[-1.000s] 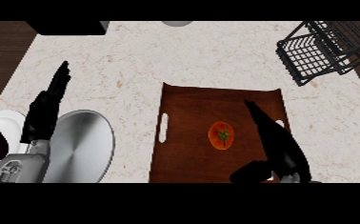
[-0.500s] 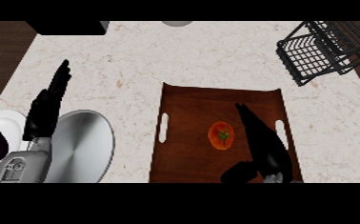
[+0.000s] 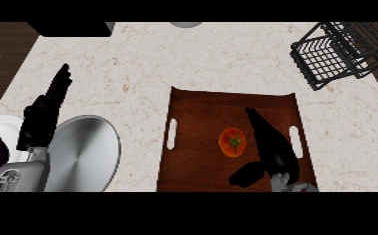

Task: Pick the tomato from the tray and place it in the tiered basket

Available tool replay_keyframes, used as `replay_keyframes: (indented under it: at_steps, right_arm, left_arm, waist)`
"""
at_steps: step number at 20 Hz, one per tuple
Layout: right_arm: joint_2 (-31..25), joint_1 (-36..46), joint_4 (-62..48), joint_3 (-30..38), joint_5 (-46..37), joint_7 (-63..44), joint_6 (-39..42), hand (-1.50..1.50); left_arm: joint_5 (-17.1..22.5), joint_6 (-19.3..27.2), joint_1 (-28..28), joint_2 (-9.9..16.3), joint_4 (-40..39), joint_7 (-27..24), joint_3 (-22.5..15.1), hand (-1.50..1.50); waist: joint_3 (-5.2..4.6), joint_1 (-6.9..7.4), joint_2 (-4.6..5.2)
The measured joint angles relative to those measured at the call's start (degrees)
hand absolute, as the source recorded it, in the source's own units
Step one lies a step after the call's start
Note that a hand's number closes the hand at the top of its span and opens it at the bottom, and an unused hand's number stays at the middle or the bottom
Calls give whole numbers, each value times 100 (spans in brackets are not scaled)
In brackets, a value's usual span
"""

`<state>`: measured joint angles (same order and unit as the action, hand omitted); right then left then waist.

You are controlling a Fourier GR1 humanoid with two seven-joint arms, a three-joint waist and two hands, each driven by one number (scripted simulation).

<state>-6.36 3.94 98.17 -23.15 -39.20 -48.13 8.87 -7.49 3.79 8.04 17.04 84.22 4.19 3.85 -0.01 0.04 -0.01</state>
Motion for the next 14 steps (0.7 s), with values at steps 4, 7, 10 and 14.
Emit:
replay_keyframes:
  at_steps: [4,7,10,14]
  right_arm:
    - [56,1,-237,143,-16,275,30,-150]
    - [198,107,-496,217,-68,371,46,-150]
    - [416,256,-915,161,-165,460,-111,-150]
    - [537,457,-1278,256,-108,560,-81,-150]
  left_arm:
    - [-140,32,-8,-141,-140,-166,36,0]
    - [-194,-25,-2,-167,-104,-149,93,0]
    - [-296,-19,-72,-239,-62,-179,81,0]
    - [-303,-127,-49,-238,41,-76,165,0]
  waist:
    - [0,-4,1]
    - [0,-1,1]
    - [1,5,1]
    - [1,6,1]
